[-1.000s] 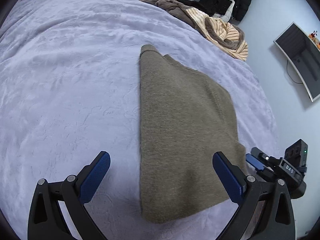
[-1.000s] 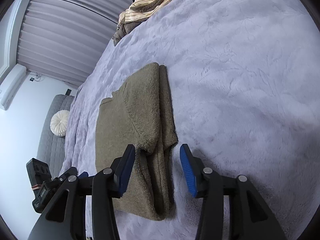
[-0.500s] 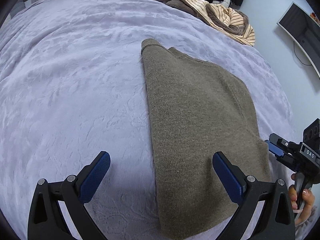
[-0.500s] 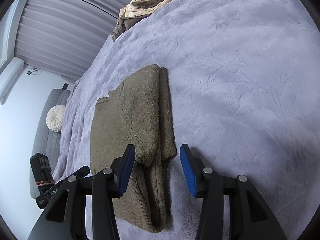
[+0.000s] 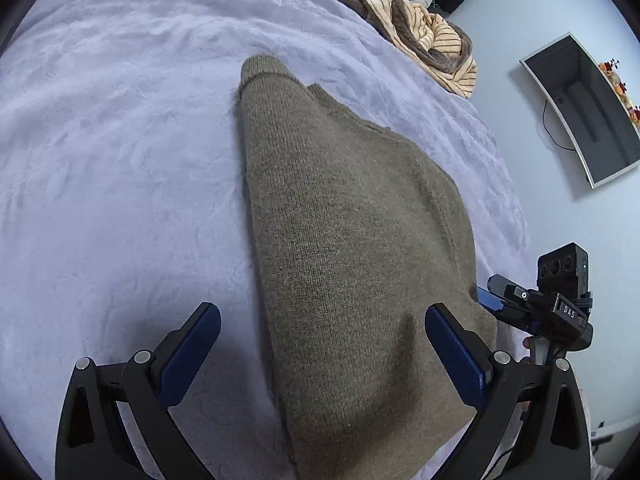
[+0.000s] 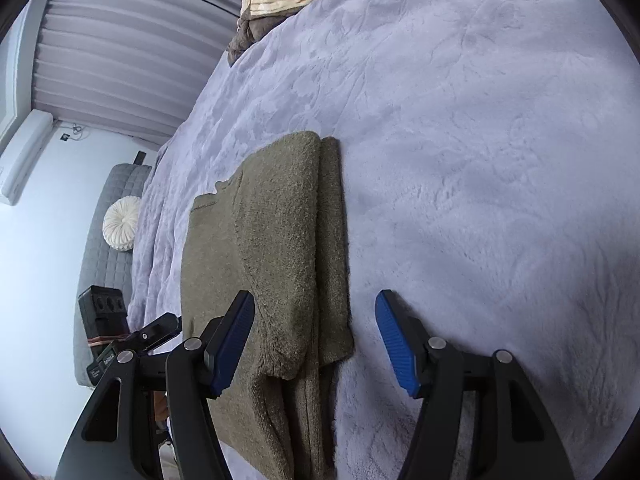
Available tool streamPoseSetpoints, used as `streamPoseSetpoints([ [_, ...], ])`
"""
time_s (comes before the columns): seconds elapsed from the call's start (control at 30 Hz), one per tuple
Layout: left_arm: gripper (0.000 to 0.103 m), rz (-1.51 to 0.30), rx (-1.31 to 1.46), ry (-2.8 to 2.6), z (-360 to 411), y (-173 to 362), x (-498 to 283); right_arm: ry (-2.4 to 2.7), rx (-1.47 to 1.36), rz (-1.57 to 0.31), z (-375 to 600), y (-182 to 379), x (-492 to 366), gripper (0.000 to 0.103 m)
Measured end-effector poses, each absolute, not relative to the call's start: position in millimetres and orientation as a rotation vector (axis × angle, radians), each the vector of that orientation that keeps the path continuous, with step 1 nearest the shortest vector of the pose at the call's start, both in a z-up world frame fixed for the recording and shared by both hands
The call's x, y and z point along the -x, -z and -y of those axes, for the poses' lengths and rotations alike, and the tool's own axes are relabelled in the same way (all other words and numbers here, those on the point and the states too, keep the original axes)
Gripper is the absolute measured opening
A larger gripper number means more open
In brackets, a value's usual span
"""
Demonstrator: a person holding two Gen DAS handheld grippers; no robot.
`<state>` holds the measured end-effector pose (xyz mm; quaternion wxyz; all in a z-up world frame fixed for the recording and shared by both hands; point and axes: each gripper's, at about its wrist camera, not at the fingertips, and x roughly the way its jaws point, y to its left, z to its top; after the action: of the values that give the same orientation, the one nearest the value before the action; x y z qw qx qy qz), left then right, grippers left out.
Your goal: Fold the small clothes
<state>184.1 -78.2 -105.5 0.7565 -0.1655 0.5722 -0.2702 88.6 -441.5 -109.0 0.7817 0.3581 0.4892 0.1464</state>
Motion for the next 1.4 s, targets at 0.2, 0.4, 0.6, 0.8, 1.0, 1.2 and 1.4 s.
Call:
streamPoseSetpoints([
  [0.2,0.102,-1.258,0.25,0.638,116,118,-186,-0.409,-0.684,-1.161,411,124,-121,0.067],
  [0.4,0.089,-1.208,0.15,0.589,135,104,-179,-0.441,-0.703,-1.138,388,123,-127,0.05],
  [0.6,0.053,-1.173,0.23,0.637,111,77,-173,-0.511,-0.848,-1.048,391,98,-110,0.034],
  [0.8,0.053,-1.125,0.184,0.652,96,33,-143,-0.576,-0.831,-1.01,363,57,-87,0.034],
  [1.0,0.053,-1.086,0.207,0.656,50,-4,-103,-0.642,-0.812,-0.987,329,20,-49,0.034],
  [1.2,0.053,-1.082,0.178,0.604,4,-8,-55,-0.692,-0.801,-1.01,279,21,-13,0.034],
  [1.4,0.053,-1.104,0.184,0.551,-35,4,-16,-0.72,-0.811,-1.056,235,43,9,0.034],
])
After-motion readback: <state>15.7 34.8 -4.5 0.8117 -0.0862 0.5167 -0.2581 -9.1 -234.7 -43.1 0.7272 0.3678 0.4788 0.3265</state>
